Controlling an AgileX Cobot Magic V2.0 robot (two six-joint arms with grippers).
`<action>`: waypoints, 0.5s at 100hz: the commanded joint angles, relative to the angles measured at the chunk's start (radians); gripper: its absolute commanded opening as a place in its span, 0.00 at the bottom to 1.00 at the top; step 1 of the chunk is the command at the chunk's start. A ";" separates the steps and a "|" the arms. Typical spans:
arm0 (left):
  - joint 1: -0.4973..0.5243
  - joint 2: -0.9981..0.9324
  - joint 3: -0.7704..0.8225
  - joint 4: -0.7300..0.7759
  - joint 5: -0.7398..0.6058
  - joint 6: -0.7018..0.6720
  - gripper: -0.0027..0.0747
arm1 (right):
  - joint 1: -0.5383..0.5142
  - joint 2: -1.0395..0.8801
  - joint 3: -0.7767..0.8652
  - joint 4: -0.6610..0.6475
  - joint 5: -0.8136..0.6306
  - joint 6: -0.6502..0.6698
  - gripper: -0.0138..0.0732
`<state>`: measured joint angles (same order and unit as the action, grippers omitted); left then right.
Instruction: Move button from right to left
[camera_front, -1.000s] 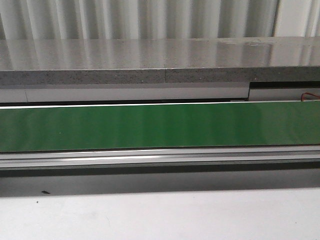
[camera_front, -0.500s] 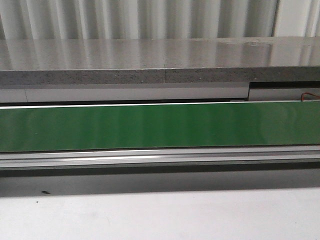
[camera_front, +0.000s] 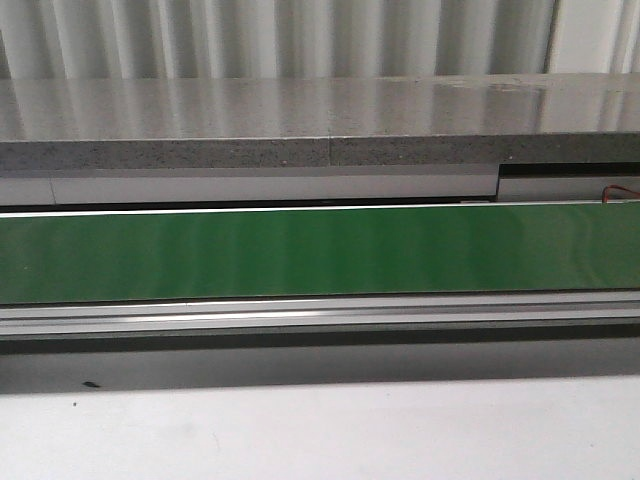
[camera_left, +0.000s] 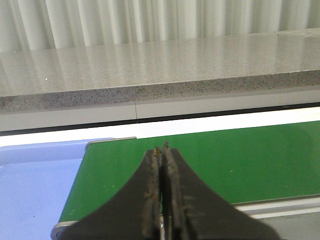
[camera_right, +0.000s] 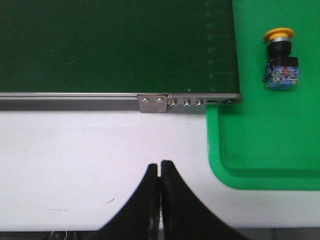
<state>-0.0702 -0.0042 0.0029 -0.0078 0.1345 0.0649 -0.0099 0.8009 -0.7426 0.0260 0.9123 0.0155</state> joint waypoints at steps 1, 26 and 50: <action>-0.006 -0.031 0.040 -0.003 -0.078 -0.008 0.01 | -0.009 0.064 -0.063 -0.004 -0.025 -0.004 0.32; -0.006 -0.031 0.040 -0.003 -0.078 -0.008 0.01 | -0.009 0.234 -0.153 -0.004 0.027 -0.004 0.87; -0.006 -0.031 0.040 -0.003 -0.078 -0.008 0.01 | -0.036 0.370 -0.253 -0.026 0.039 -0.004 0.86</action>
<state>-0.0702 -0.0042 0.0029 -0.0078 0.1345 0.0649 -0.0181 1.1429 -0.9319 0.0241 0.9726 0.0155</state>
